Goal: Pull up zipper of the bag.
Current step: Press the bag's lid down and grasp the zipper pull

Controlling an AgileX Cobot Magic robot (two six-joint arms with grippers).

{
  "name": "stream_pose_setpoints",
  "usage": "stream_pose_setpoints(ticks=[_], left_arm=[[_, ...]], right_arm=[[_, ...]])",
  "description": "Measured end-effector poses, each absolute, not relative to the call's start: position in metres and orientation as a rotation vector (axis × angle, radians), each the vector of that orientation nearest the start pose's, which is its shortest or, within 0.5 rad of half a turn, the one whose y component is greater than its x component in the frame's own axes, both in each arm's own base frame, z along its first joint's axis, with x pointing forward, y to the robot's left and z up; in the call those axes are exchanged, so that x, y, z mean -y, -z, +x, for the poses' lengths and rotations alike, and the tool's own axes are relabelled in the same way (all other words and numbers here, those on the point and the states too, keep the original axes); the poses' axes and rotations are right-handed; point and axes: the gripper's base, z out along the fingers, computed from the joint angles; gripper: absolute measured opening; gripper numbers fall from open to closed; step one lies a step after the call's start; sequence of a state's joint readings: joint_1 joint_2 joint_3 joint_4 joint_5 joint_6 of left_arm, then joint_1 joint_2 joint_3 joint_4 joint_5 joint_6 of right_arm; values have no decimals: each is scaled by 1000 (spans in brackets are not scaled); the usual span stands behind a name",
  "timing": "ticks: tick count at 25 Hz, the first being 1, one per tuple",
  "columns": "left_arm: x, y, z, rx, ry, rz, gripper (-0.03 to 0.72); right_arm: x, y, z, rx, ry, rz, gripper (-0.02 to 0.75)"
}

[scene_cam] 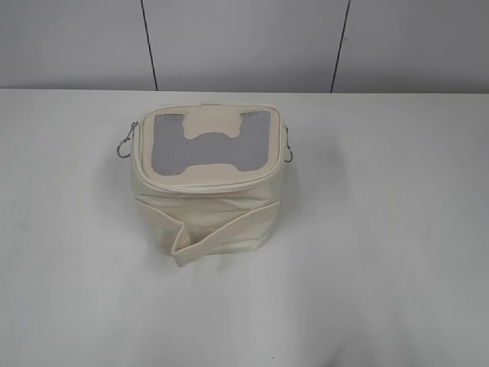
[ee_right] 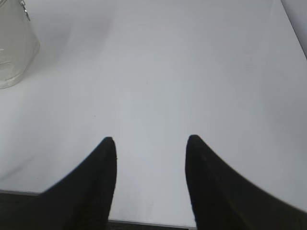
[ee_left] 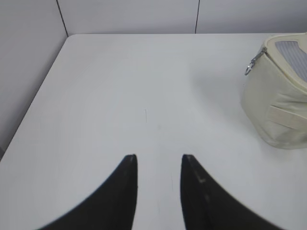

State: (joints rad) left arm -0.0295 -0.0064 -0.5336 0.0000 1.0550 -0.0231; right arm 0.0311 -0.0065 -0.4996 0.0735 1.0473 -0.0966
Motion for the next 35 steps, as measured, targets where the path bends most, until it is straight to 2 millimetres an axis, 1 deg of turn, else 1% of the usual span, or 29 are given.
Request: stream_pose_setpoints(ticks=[26,29,30,31,33,35], left_arm=[[0,-287,-10,-1999,34,6,238],[0,-287,-10,-1999,34,6,238],[0,-287,-10,-1999,34,6,238],[0,-287,-10,-1999,34,6,238],[0,-287,-10,-1999,34,6,238],[0,-287,-10,-1999,43,7,238]], right_arm=[[-6,-278,-6,-2019,-46,-132,377],[-8,-279,-6,-2010,-84,-140,372],[-12,-283,-5,-1992,-117,-164,363],[-16,-288,-2,-1959,-164,-197,354],[-27,-302,12,-1872,-258,-291,347],[-39,-314,37,-1832,-400,-351,346]])
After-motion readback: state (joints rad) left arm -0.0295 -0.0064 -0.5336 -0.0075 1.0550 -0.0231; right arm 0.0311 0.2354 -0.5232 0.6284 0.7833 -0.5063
